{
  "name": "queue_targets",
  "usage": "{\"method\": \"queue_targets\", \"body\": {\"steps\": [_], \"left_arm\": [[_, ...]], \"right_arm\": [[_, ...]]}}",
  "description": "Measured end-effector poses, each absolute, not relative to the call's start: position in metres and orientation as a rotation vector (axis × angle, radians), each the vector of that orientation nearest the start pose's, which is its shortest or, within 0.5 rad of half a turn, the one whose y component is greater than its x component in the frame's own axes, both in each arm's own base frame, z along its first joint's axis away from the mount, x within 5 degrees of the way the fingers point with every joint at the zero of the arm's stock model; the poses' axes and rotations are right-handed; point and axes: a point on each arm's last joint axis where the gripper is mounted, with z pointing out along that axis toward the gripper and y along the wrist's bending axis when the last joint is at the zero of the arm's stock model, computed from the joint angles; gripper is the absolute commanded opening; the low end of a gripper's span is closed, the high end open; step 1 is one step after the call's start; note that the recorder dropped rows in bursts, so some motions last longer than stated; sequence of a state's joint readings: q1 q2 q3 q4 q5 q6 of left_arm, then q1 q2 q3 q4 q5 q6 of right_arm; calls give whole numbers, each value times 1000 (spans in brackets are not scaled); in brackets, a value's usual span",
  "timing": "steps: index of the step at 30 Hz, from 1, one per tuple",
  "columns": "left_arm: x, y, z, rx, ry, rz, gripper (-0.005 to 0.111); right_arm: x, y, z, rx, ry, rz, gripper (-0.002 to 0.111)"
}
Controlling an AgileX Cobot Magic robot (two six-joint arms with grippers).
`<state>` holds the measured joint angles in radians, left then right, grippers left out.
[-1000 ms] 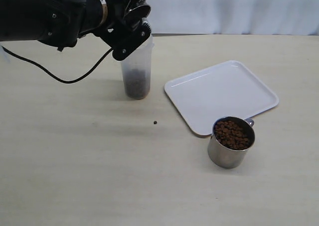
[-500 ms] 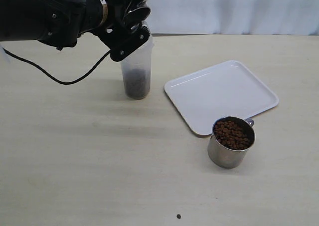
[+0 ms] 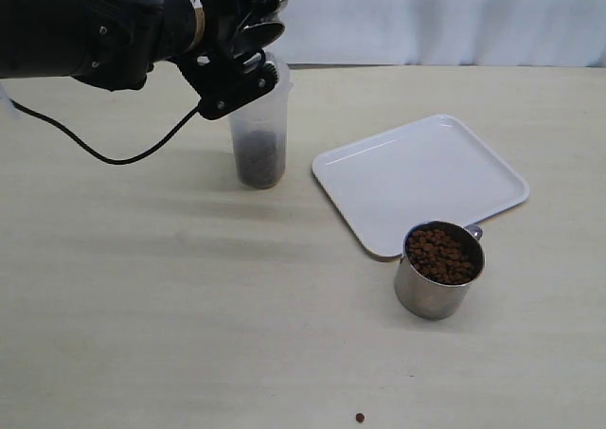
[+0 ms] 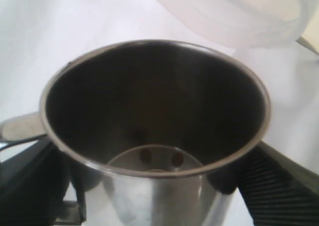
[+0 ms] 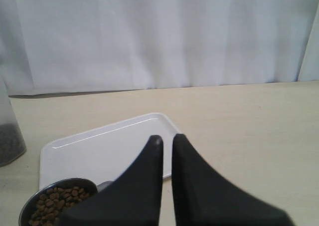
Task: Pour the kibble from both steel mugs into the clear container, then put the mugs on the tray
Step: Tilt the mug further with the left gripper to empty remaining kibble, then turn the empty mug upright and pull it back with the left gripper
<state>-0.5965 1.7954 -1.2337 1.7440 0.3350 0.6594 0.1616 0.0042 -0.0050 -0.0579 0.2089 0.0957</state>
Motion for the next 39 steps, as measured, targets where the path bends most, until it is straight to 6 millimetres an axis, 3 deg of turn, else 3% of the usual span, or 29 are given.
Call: {"method": "queue_targets", "body": {"steps": [15,22,28,34,39], "left_arm": [[358,-215,267,-3043,-271,-1883,0],[358,-216,267,-3048,-267,-1882,0],[358,-215,267,-3149,-716,-1854,0],[357,-213,264,-3176,-1537,-1653,0],[353,-202,280,-3055,-2233,-1426,0]], "right_arm": [[55,8,196,-95,1691,140,5],[55,8,196,-95,1691,140,5],[55,8,196,-95,1691,140,5],[55,8,196,-95,1691,140,5],[55,8,196,-95,1691,140,5]]}}
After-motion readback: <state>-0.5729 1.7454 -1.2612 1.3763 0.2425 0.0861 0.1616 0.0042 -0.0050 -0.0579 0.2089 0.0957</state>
